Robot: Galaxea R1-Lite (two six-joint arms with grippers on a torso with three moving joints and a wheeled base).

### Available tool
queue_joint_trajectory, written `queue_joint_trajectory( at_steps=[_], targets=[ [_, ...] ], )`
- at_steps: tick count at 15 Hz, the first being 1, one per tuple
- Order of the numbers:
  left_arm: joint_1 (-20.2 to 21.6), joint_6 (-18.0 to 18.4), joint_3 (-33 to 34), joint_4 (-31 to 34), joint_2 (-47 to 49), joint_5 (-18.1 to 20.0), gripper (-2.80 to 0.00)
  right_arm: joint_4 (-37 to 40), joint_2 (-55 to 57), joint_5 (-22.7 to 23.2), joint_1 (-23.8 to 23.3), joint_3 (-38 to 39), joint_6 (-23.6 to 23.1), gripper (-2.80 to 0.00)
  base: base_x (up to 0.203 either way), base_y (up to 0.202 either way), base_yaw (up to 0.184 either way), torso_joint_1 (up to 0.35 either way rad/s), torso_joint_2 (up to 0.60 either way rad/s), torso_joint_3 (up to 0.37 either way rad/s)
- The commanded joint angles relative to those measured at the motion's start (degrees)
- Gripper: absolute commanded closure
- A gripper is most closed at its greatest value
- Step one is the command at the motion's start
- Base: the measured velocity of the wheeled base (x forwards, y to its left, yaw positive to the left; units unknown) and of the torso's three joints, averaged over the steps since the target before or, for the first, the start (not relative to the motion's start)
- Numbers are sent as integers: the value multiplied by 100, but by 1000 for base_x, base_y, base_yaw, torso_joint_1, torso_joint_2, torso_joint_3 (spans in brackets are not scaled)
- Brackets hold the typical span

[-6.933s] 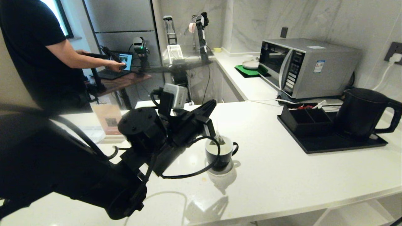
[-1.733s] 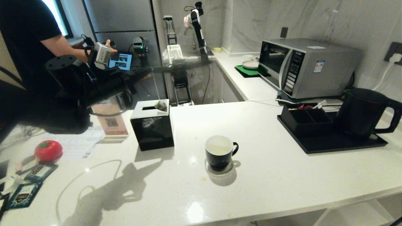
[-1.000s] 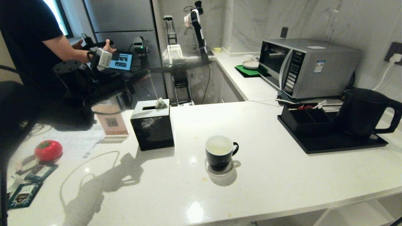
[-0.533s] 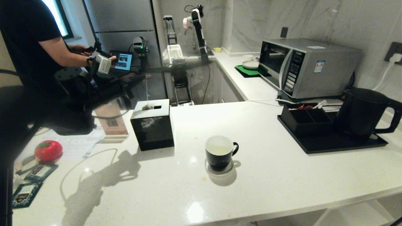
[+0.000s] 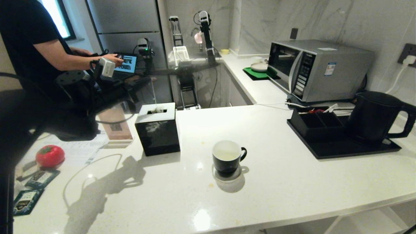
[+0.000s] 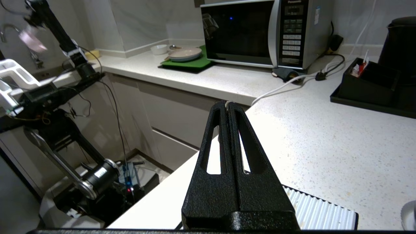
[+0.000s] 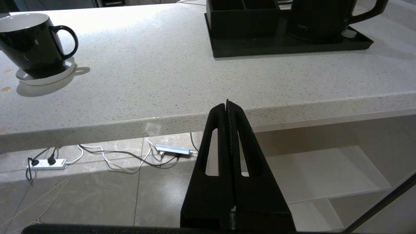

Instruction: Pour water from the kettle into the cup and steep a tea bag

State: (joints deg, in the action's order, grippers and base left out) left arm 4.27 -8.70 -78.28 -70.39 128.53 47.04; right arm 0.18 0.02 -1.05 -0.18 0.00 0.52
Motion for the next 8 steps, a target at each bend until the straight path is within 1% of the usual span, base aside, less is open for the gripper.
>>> queue_joint_trajectory(
  at_steps=[1, 3, 8],
  targets=[
    [4, -8, 32, -115, 6, 24, 0, -1, -2, -3, 1, 0, 0, 0, 0, 0, 0, 0, 0, 0],
    [3, -2, 218, -139, -9, 18, 0, -1, -2, -1, 1, 0, 0, 0, 0, 0, 0, 0, 0, 0],
    [1, 0, 990, -854, -7, 21, 0, -1, -2, -1, 1, 0, 0, 0, 0, 0, 0, 0, 0, 0]
  ],
)
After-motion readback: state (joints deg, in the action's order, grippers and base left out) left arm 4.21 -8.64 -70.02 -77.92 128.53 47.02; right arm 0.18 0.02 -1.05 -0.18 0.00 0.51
